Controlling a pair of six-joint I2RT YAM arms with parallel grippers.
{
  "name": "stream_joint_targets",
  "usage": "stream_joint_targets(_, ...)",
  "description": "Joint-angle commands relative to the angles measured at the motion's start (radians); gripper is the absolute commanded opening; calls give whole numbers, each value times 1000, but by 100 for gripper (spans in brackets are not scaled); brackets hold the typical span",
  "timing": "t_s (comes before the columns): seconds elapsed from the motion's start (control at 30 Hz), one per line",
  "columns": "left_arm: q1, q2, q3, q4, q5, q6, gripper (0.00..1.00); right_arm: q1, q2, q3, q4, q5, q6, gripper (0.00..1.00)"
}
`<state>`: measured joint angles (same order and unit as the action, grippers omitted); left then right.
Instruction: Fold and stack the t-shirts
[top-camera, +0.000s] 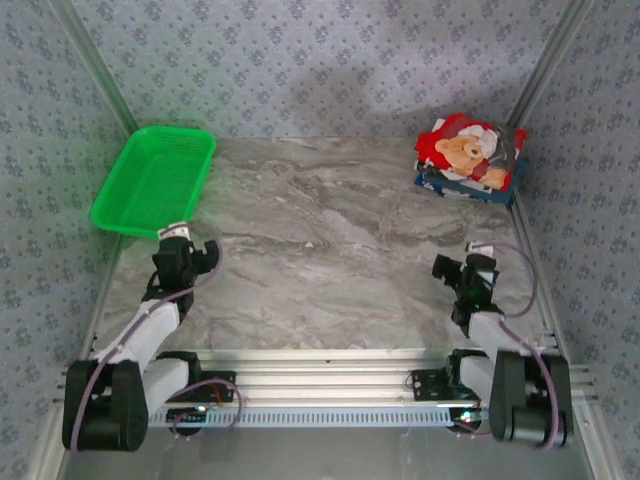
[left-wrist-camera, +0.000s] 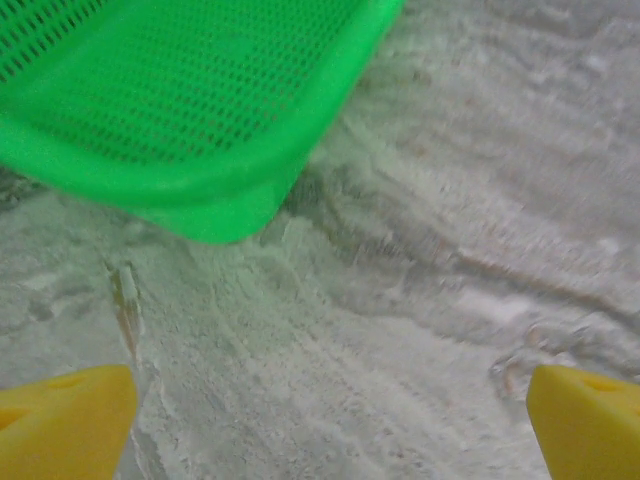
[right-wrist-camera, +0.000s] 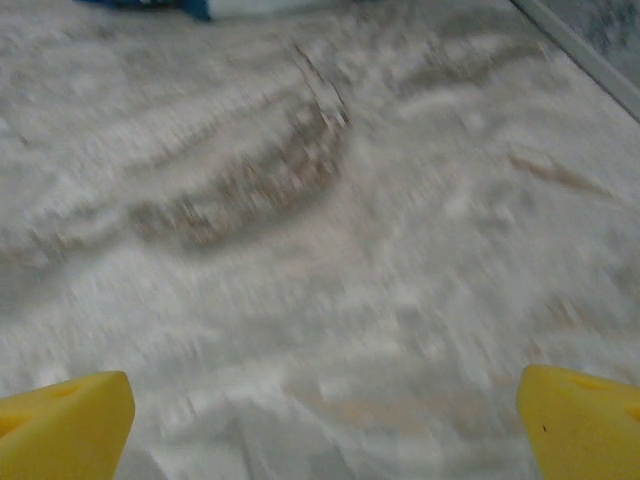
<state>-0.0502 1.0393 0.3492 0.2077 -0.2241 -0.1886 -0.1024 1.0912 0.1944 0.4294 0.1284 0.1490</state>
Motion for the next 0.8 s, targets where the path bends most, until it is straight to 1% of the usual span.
stream_joint_targets(0.0, 20, 100, -30, 330, 30, 69, 100, -6, 173, 72, 342, -39, -23, 100)
stream_joint_targets(0.03, 23, 144, -42, 395, 29, 65, 100, -6, 225, 101, 370, -61, -52, 100)
stream_joint_targets(0.1, 27, 211, -38, 478, 33, 56, 100, -10, 290, 155, 331, -91, -67, 100)
stream_joint_targets(0.13, 26, 249, -26, 515, 61, 97, 100, -8, 324, 149, 373, -111, -76, 100)
stream_joint_targets(0.17, 27, 268, 7, 478, 69, 122, 100, -5, 338, 144, 406, -138, -94, 100)
stream_joint_targets(0.2, 30, 297, 8, 527, 68, 142, 100, 6, 337, 151, 383, -129, -104, 100)
stream_joint_targets(0.23, 37, 329, -1, 585, 85, 157, 100, 12, 351, 148, 400, -127, -108, 100)
stream_joint_targets(0.33, 61, 500, 4, 744, 161, 159, 100, 31, 432, 152, 468, -88, -113, 100)
stream_joint_targets(0.37, 63, 514, 24, 720, 196, 174, 100, 46, 433, 164, 449, -61, -123, 100)
stream_joint_targets(0.4, 67, 483, 51, 604, 203, 173, 100, 53, 426, 172, 415, -45, -124, 100)
stream_joint_targets(0.43, 70, 500, 43, 669, 206, 171, 100, 55, 434, 166, 450, -44, -127, 100)
stream_joint_targets(0.47, 74, 506, 40, 671, 216, 169, 100, 56, 427, 169, 434, -41, -128, 100)
stream_joint_targets(0.5, 77, 491, 56, 608, 221, 166, 100, 59, 428, 168, 431, -38, -130, 100)
stream_joint_targets(0.53, 82, 499, 64, 618, 222, 159, 100, 65, 431, 166, 444, -32, -135, 100)
stream_joint_targets(0.63, 87, 498, 62, 617, 226, 156, 100, 88, 431, 183, 409, 0, -156, 100)
stream_joint_targets(0.77, 87, 498, 63, 612, 227, 155, 100, 83, 431, 185, 405, -25, -157, 100)
